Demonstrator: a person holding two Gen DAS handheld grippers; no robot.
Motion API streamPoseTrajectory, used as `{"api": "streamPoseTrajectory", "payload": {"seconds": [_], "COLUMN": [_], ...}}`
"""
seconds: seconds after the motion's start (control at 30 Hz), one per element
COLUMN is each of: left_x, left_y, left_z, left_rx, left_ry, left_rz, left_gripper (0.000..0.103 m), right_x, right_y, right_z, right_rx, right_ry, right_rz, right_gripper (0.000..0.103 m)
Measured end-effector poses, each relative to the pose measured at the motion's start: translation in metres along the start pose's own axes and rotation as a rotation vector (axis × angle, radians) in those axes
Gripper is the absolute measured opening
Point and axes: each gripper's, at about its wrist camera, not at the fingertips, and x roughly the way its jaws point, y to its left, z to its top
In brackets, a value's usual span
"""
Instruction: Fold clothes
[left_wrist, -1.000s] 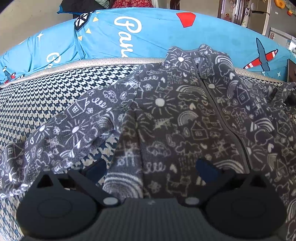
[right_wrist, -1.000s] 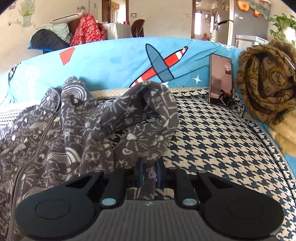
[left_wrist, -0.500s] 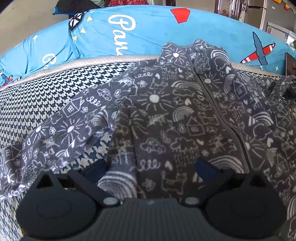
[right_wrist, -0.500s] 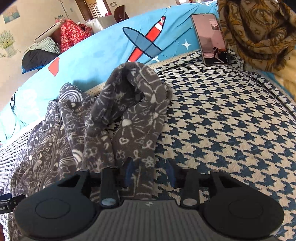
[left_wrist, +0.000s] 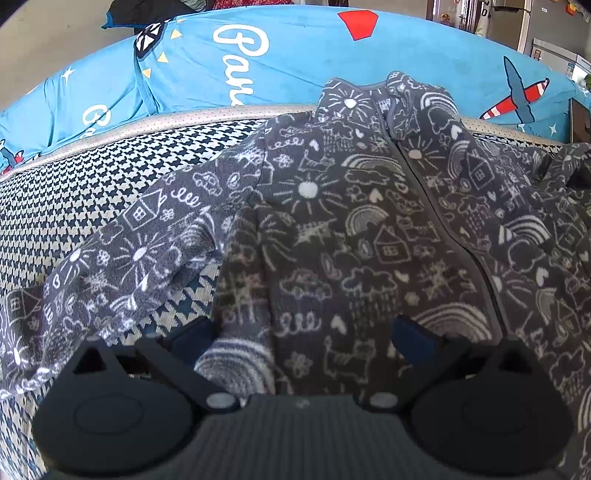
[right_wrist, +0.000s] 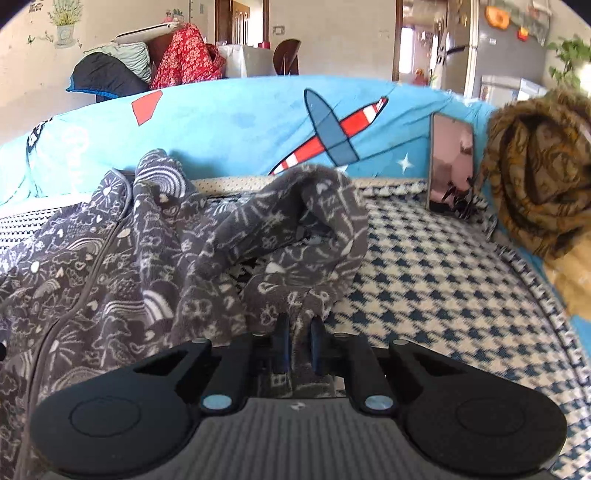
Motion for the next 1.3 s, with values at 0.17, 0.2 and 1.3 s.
{"api": "streamPoseTrajectory", "payload": {"seconds": [0.17, 0.2, 1.3], "left_x": [0.001, 0.001, -0.03], "left_y": [-0.002, -0.003, -0.051], "left_z": [-0.001, -0.001, -0.067], "left_rx": [0.016, 0.02, 0.112], "left_ry": [0.001, 0.002, -0.14], "left_rz": [0.004, 0.005, 0.02], "left_gripper": [0.103, 0.103, 0.103], "right_x": [-0.03, -0.037, -0.094], "right_y": [-0.021, -0.027, -0.184], "right_z": [0.011, 0.013, -0.021], "right_rx": [-0.054, -0.06, 0.377], "right_ry": [-0.151, -0.186, -0.065], "right_rz": [-0.25, -0.305, -0.341], "right_gripper": [0.01, 0.01, 0.046]}}
